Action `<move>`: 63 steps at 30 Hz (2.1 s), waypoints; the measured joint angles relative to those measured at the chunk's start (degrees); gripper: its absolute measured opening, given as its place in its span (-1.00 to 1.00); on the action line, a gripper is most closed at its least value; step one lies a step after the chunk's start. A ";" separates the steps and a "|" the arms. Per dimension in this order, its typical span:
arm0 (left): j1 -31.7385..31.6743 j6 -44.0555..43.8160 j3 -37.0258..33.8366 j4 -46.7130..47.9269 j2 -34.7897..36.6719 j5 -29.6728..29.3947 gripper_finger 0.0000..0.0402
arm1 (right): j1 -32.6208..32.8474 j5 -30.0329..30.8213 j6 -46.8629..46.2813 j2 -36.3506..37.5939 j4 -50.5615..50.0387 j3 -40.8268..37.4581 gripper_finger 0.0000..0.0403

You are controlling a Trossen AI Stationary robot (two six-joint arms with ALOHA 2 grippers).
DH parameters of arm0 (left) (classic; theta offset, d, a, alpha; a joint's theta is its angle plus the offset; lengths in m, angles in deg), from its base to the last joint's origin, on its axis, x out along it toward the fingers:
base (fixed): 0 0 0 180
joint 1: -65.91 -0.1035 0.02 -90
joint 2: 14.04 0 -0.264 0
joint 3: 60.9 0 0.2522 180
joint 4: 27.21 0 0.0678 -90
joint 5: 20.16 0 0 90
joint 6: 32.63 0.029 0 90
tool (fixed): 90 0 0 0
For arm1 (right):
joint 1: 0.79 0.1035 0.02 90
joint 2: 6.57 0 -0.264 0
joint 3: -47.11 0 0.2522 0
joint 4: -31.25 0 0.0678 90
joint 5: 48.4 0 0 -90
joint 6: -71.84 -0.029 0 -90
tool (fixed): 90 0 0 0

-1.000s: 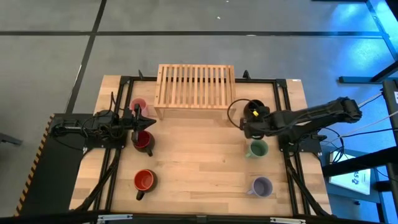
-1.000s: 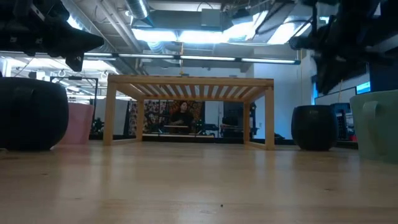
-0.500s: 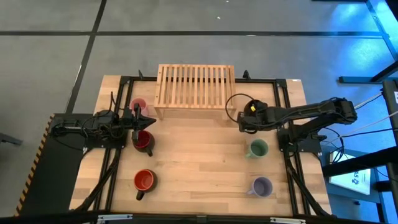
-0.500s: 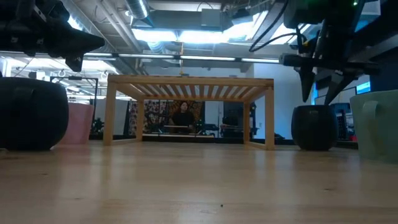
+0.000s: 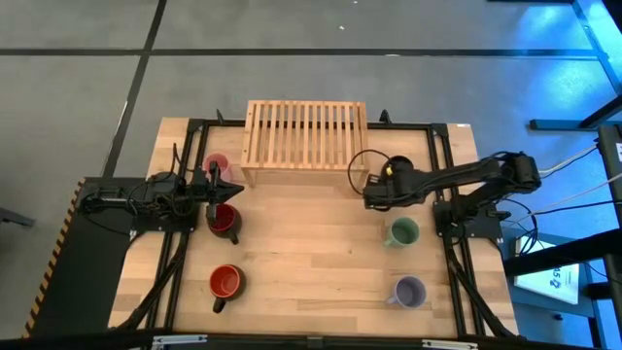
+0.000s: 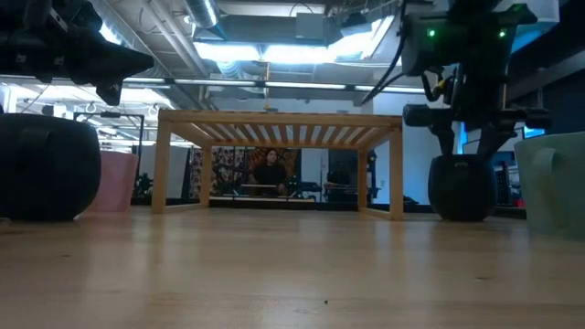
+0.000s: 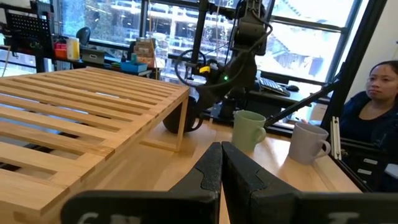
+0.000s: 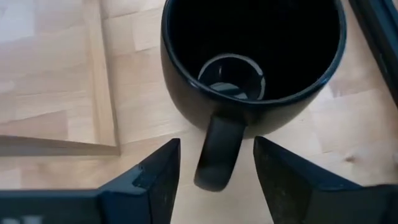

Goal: Place coffee mugs
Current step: Put the black mug on the shelf

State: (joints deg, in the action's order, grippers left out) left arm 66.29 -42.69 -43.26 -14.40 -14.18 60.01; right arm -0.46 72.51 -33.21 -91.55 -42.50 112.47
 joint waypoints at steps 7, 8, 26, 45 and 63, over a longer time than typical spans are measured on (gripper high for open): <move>0.00 -0.03 0.00 -0.23 -0.01 0.02 -1.00 | 0.02 1.01 -5.90 -4.30 0.74 -0.02 -0.21; 0.02 -0.03 0.00 -0.22 -0.01 0.02 -1.00 | 0.02 1.09 -6.15 -4.65 0.85 -0.02 -0.24; 0.02 0.06 0.00 -0.48 -0.02 0.00 -1.00 | 0.89 5.98 -7.80 -5.60 1.21 -0.04 -0.76; 0.01 0.08 0.00 -0.42 -0.02 -0.78 -1.00 | 10.67 6.38 -9.40 4.97 -13.69 1.38 -0.76; 0.02 0.06 0.00 -0.42 -0.02 -1.64 -1.00 | -0.96 15.18 27.28 5.30 -19.01 30.91 -0.76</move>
State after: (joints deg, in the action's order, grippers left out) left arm 66.31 -42.63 -43.26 -14.82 -14.20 58.38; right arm -1.42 87.69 -5.93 -86.26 -61.51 143.38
